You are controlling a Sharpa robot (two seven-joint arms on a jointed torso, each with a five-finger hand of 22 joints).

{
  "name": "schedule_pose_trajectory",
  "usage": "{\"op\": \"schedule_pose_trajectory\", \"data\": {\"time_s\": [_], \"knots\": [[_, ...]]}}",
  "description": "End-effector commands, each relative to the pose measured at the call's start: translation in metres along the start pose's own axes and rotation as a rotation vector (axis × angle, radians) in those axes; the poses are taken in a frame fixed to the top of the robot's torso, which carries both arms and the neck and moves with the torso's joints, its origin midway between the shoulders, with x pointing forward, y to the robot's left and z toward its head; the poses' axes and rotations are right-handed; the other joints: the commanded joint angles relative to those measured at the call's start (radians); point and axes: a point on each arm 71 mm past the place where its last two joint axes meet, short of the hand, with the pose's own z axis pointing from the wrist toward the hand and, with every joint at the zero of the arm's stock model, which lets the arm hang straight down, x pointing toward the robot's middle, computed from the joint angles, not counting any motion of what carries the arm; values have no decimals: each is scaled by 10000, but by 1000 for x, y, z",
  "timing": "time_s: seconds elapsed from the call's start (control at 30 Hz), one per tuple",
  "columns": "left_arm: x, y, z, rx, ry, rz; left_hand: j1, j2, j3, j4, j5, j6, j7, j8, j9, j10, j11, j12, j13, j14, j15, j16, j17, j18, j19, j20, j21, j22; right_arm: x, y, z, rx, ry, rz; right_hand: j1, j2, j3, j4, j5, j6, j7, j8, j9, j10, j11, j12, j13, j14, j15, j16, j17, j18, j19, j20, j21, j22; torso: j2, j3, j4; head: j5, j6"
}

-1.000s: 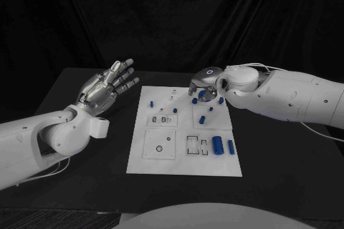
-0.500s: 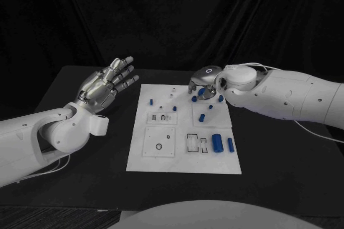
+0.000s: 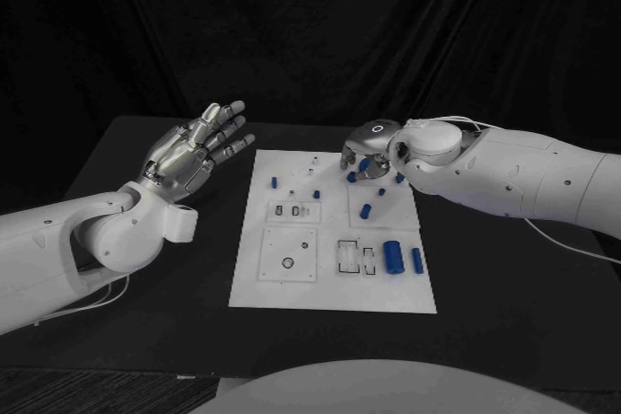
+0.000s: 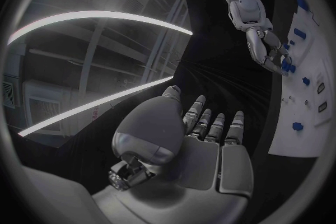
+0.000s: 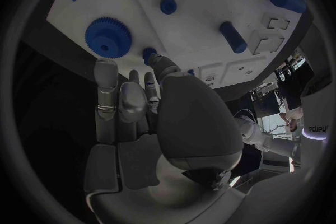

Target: Assemble the parts on the task board

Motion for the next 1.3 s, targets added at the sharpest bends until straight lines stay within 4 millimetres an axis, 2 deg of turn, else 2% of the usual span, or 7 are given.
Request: {"op": "schedule_pose_trajectory", "data": {"time_s": [0.03, 0.23, 0.4, 0.6, 0.87, 1.0, 1.3], "knots": [[1, -4, 1, 421, 174, -195, 196, -103, 106, -123, 228, 168, -3, 115, 172, -42, 92, 208, 132, 23, 98, 171, 90, 398, 107, 11, 150, 150, 0, 1, 1, -144, -225, -84, -116, 23, 280, 63, -174, 102, 1, 132, 176, 131, -34, 234, 164, 34, -41, 43, 46, -223, -10, -21, 262, 227, -5, -9, 0, 7, -18], [1, -3, 2, 379, 211, -216, 237, -110, 131, -146, 282, 178, 8, 123, 172, -38, 105, 212, 132, 25, 109, 184, 92, 398, 115, 22, 159, 153, 3, 0, 1, -140, -143, -79, -178, 6, 362, 64, -205, 166, 29, 157, 278, 312, -36, 365, 243, 51, -44, 70, 90, -253, 54, -23, 366, 411, -14, -15, -4, -21, -107], [1, -3, 2, 352, 233, -229, 251, -110, 140, -154, 300, 189, 12, 127, 173, -37, 109, 214, 132, 25, 113, 186, 92, 398, 117, 25, 161, 154, 4, 0, 1, -156, -74, -76, -186, 15, 506, 32, -145, 320, 71, 234, 434, 530, -60, 489, 322, 70, -59, 102, 146, -283, 116, -32, 479, 611, -15, -15, -7, -18, -107], [1, -3, 2, 325, 234, -230, 279, -109, 162, -169, 346, 192, 17, 131, 172, -36, 116, 213, 132, 26, 121, 195, 93, 397, 121, 31, 165, 155, 6, 0, 2, -304, -36, -9, -190, 50, 738, -46, -1, 860, 249, 529, 790, 931, -151, 613, 412, 130, -120, 161, 241, -379, 338, -73, 852, 1186, -14, -21, -11, -20, -107], [1, -2, 2, 285, 238, -231, 321, -101, 197, -192, 408, 236, 31, 147, 177, -29, 134, 238, 135, 31, 130, 214, 97, 397, 132, 41, 175, 159, 10, 1, 4, -387, -46, 333, -209, 56, 855, -85, -61, 975, 341, 587, 956, 1168, -177, 612, 429, 152, -140, 165, 263, -438, 454, -95, 1050, 1496, -14, -24, -18, -15, -107], [0, -2, 2, 254, 242, -232, 352, -90, 228, -207, 449, 268, 47, 160, 181, -21, 153, 257, 137, 36, 147, 232, 100, 396, 137, 47, 181, 161, 11, 1, 4, -456, -173, 383, -157, 99, 1003, -166, -44, 1174, 509, 679, 1133, 1473, -244, 595, 435, 167, -176, 177, 301, -462, 488, -120, 1147, 1671, -15, -24, -20, -14, -107], [0, -2, 2, 202, 254, -239, 416, -86, 284, -249, 535, 292, 71, 176, 182, -6, 184, 282, 140, 42, 164, 256, 103, 394, 146, 56, 190, 164, 12, 0, 5, -491, -244, 402, -134, 109, 1158, -254, -5, 1235, 651, 680, 1295, 1696, -262, 425, 380, 161, -188, 171, 325, -501, 510, -137, 1260, 1890, -17, -31, -21, -17, -107]]}}
